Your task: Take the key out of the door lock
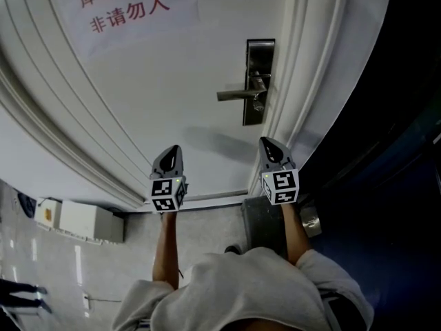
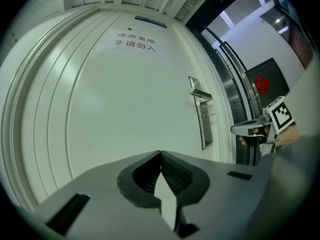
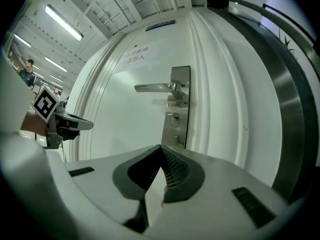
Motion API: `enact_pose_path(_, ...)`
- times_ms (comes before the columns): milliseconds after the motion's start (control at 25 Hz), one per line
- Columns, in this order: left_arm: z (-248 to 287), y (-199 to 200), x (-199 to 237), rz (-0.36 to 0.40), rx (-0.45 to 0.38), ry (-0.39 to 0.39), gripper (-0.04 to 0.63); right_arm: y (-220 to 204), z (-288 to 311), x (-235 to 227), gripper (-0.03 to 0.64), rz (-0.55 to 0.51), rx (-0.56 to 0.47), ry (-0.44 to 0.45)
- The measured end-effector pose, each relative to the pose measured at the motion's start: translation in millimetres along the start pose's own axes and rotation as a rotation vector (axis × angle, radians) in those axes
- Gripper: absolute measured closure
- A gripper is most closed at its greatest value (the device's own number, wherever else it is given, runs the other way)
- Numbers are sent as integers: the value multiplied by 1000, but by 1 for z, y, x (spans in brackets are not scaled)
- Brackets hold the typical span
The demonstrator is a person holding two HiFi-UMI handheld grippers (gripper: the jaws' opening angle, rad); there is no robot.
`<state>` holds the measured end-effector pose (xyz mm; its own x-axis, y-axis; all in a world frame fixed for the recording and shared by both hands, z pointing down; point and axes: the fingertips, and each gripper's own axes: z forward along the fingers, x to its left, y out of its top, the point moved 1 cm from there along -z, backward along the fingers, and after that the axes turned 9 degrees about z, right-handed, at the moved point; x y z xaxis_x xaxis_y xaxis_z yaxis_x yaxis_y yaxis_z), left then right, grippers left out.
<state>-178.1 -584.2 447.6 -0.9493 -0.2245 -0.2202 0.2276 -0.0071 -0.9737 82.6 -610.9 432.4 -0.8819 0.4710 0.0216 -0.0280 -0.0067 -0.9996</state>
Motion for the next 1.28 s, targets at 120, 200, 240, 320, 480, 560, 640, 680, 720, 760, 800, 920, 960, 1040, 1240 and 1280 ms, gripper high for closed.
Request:
enact_pose_path(120,7,-7,4,-4,17,-1,577,-7,10,-3,594,6,15,-2)
enact_pose_path(200,10,-10,8,-7,25,-1,577,-12,12,-3,594,8,29,-5)
enact_pose_path(240,11,-12,9,-8,26,-3,577,-15,13,-3,594,8,35,-6)
enact_pose_path(320,13,-13,11,-8,27,-10,577,-19,13,-1,594,5,45,-10)
enact_pose_path(480,13,-15,13,-8,28,-31,577,-21,12,5,594,2,49,-27)
enact_pose_path(560,10,-15,15,-6,27,-40,577,-20,11,9,594,-5,53,-32)
enact_pose_path(640,7,-17,17,-6,27,-46,577,-19,9,13,594,-18,54,-36)
enact_pose_path(680,6,-18,18,-7,29,-49,577,-18,8,14,594,-23,54,-39)
enact_pose_path(720,4,-19,18,-8,29,-52,577,-17,8,15,594,-29,53,-43)
enact_pose_path(760,4,-19,19,-9,28,-55,577,-15,7,16,594,-37,54,-47)
enact_pose_path(800,3,-19,20,-10,27,-58,577,-13,7,17,594,-48,56,-53)
enact_pose_path(920,2,-20,21,-7,23,-66,577,-6,9,19,594,-110,60,-66)
enact_pose_path(960,1,-19,22,-8,21,-68,577,-2,10,19,594,-148,62,-68)
enact_pose_path(1040,0,-19,22,-9,16,-70,577,5,14,18,594,-256,68,-70)
enact_pose_path(1240,-1,-18,22,-5,11,-78,577,28,20,12,594,-590,95,-101)
enact_pose_path(1280,-1,-18,22,-2,12,-79,577,31,22,10,594,-662,104,-107)
